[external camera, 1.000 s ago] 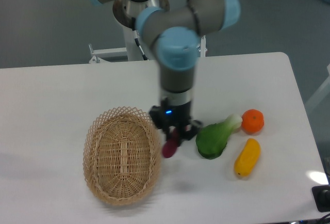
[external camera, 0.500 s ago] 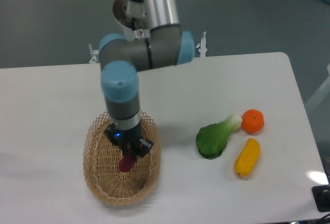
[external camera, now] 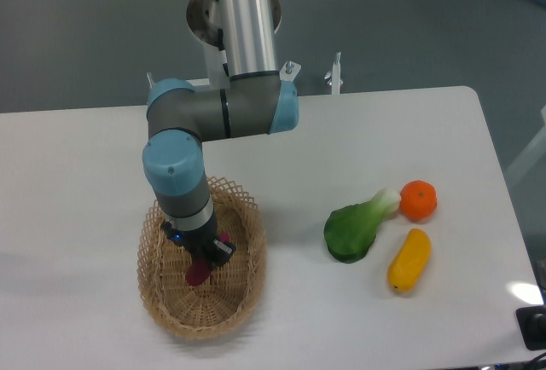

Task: Place the sweet potato in the basket
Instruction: 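Lower the sweet potato into the basket and open the gripper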

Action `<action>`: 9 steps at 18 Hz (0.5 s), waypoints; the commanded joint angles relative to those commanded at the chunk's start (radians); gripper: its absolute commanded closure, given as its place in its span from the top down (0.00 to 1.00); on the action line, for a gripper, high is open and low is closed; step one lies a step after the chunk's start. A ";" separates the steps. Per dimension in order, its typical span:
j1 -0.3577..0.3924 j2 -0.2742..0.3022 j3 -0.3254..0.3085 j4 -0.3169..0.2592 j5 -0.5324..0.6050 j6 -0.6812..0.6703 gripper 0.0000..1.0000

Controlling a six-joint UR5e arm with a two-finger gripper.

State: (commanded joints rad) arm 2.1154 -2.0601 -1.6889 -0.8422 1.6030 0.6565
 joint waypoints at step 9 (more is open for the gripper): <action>0.000 0.003 -0.005 0.000 0.002 0.005 0.68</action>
State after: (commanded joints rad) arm 2.1154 -2.0571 -1.6935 -0.8422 1.6045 0.6611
